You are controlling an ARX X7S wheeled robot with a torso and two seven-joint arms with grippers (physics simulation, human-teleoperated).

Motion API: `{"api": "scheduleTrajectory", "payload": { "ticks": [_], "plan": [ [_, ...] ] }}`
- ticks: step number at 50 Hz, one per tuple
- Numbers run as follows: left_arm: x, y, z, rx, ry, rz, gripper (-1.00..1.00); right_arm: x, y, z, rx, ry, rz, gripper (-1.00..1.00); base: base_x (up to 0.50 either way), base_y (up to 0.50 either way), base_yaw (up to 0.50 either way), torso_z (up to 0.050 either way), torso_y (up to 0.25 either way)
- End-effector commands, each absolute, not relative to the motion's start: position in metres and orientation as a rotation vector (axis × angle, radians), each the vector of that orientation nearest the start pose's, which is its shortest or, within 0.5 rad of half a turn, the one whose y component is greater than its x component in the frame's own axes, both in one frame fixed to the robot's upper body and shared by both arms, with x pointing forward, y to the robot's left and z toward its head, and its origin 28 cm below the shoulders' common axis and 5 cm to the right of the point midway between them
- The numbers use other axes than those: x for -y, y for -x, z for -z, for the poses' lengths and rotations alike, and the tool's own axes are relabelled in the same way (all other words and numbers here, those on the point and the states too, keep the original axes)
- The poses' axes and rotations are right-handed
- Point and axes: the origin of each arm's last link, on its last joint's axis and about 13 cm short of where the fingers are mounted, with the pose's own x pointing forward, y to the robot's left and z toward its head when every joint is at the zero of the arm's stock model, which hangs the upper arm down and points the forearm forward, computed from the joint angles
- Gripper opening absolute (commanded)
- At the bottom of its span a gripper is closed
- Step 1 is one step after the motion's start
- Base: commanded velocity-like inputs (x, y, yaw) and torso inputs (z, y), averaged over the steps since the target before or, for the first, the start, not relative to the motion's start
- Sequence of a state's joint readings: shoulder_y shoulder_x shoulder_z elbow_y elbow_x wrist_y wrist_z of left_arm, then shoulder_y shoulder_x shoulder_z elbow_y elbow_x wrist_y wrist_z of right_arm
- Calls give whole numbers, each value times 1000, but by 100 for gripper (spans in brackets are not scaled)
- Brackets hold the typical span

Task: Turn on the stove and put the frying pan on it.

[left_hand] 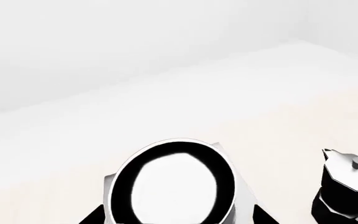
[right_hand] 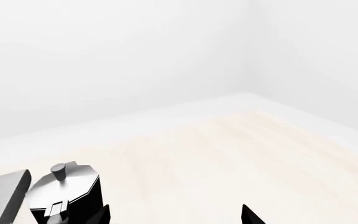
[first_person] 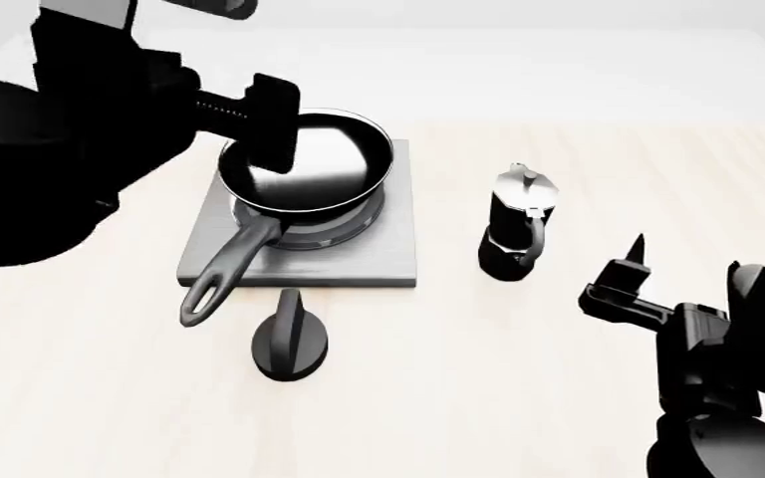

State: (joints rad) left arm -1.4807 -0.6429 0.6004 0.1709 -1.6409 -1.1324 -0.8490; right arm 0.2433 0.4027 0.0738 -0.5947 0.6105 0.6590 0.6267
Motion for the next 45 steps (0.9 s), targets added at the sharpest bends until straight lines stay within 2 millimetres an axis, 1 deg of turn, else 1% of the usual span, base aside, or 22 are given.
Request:
{"api": "scheduleTrajectory", "payload": {
  "ticks": [1, 8, 10, 11, 15, 19, 22, 32, 36, 38, 39, 43, 45],
  "plan": [
    [-200, -235, -300, 95, -174, 300, 100, 140, -223, -160, 175, -93, 241, 100, 0, 0, 0, 0, 0],
    [-194, -241, -291, 98, -181, 327, 100, 123, -214, -164, 280, -59, 38, 100, 0, 0, 0, 0, 0],
    [-193, -241, -290, 101, -181, 331, 100, 120, -212, -163, 289, -36, 27, 100, 0, 0, 0, 0, 0],
    [-192, -241, -290, 105, -184, 335, 100, 117, -210, -163, 309, -40, -26, 100, 0, 0, 0, 0, 0],
    [-190, -241, -288, 112, -184, 346, 100, 111, -204, -163, 355, 8, -90, 100, 0, 0, 0, 0, 0],
    [-189, -239, -284, 136, -199, 358, 100, 108, -199, -164, 402, 6, -159, 100, 0, 0, 0, 0, 0],
    [-187, -236, -280, 156, -219, 363, 100, 106, -197, -163, 417, 39, -177, 100, 0, 0, 0, 0, 0],
    [-184, -225, -271, 211, -252, 362, 100, 108, -198, -167, 438, 11, -146, 100, 0, 0, 0, 0, 0],
    [-184, -222, -276, 246, -272, 343, 100, 112, -201, -177, 468, -19, -63, 100, 0, 0, 0, 0, 0],
    [-184, -220, -281, 265, -286, 333, 100, 115, -201, -192, 502, -26, -23, 100, 0, 0, 0, 0, 0],
    [-183, -220, -284, 274, -298, 329, 100, 118, -202, -203, 533, -29, -5, 100, 0, 0, 0, 0, 0],
    [-184, -221, -293, 300, -315, 307, 100, 122, -204, -224, 576, -23, 22, 100, 0, 0, 0, 0, 0],
    [-184, -220, -297, 306, -314, 307, 100, 123, -204, -231, 592, -18, 25, 100, 0, 0, 0, 0, 0]
  ]
}}
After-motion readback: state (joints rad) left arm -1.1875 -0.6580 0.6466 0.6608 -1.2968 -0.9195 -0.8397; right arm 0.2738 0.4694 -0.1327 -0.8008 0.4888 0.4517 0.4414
